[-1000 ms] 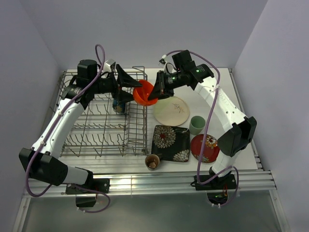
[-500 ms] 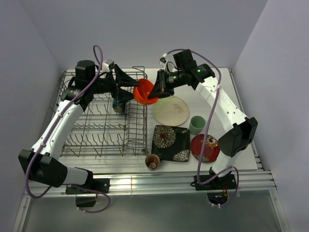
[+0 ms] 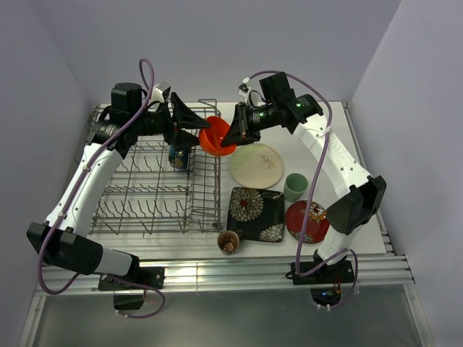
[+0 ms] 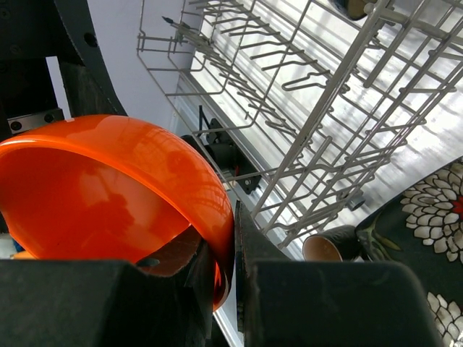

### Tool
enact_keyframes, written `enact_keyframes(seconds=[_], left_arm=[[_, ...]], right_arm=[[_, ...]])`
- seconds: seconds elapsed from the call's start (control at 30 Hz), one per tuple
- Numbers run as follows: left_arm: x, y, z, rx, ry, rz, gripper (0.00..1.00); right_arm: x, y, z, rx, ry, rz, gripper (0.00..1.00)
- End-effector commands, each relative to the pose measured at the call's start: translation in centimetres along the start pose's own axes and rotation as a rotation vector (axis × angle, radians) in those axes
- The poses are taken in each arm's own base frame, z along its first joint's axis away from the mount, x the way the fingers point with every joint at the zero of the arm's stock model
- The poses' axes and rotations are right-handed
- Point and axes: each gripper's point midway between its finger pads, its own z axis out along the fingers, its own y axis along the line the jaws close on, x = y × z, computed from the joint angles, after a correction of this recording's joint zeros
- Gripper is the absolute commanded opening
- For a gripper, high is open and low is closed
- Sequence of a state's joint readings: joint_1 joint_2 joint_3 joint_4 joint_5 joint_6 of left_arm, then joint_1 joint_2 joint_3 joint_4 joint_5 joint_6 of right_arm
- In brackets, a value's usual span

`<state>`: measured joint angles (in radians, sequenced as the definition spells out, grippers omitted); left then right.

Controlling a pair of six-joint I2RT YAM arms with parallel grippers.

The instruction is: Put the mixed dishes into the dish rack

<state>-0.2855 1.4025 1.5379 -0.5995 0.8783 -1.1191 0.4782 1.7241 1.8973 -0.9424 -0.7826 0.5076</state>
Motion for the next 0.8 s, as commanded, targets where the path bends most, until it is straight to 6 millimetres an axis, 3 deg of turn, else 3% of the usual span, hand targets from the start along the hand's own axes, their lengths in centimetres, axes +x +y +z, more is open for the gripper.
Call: enact_keyframes(seconds=[0.0,0.13,0.27,0.53,0.63,0.77], left_arm=[[0.0,-1.9,-0.8,0.041,-0.022,0.121,0.0],[-0.1,-1.6,-0.9,0.027,-0.02,0.139,0.0],[0.0,-1.4,-0.9,0.021,-0.017,0.142,0.0],[-1.3,-0.6,-1.7,-0.018,-0.064,0.147,0.0],[-2.5,0.0,-2.9,-0.058,-0.115,0.158,0.0],[-5.0,0.3,-5.4,-0.134,-0.256,0.204,0.0]], right_arm=[[-0.4,0.9,-0.6,0.006,-0.017,-0.035,0.12],[-0.5,1.0,-0.7,0.002,-0.02,-0.036,0.3],[-0.9,1.0,-0.8,0.005,-0.03,-0.037,0.59],[-1.9,1.0,-1.6,0.025,-0.074,-0.037,0.77],[-2.8,0.6,-2.9,0.056,-0.13,-0.022,0.78],[-4.4,-1.6,-5.5,0.147,-0.248,0.023,0.78]])
